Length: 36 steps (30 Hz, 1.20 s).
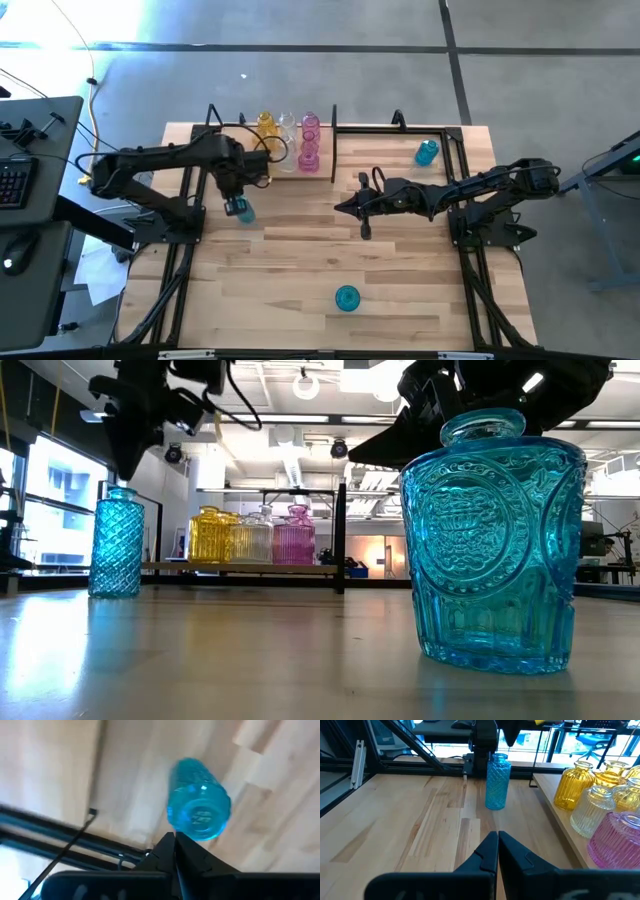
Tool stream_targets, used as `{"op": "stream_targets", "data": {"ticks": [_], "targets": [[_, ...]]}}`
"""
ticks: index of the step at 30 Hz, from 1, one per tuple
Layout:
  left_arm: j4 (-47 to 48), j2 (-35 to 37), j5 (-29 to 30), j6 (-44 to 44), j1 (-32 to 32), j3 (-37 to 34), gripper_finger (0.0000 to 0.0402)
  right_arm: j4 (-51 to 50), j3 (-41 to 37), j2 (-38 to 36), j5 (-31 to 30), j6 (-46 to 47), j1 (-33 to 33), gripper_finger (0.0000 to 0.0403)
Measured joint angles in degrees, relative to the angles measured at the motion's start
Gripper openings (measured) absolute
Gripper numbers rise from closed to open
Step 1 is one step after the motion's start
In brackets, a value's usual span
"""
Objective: Sort vases onto shelf
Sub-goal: Put the left blue vase on the shelf
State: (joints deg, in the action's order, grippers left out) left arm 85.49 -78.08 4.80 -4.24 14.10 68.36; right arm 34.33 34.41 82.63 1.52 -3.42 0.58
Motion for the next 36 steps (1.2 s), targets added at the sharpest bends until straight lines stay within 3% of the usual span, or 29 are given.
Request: {"op": "stream_targets", "data": {"ticks": [9, 14, 21, 29, 36], "targets": [[-6.0, 11.8, 10.6, -18.4, -9.6, 0.0, 0.0005, -1.1, 0.0, 0.0, 0.0, 0.0, 0.0, 0.0000], [-5.7, 16.8, 11.5, -29.7, -16.3, 0.0, 0.0013, -1.1, 0.0, 0.0, 0.0, 0.0, 0.0, 0.0000], [-5.1, 17.1, 9.8, -38.4, -23.2, -0.4, 0.0075, -0.9, 0.0, 0.0, 0.0, -0.3, 0.0, 0.0000], [-8.9, 18.9, 12.7, -49.2, -30.7, -12.1, 0.0158, -1.1, 0.0, 0.0, 0.0, -0.8, 0.0, 0.0000], [-12.9, 21.8, 16.6, -57.1, -33.9, -17.5, 0.0188, -0.9, 0.0, 0.0, 0.0, -1.1, -0.1, 0.0000]]}}
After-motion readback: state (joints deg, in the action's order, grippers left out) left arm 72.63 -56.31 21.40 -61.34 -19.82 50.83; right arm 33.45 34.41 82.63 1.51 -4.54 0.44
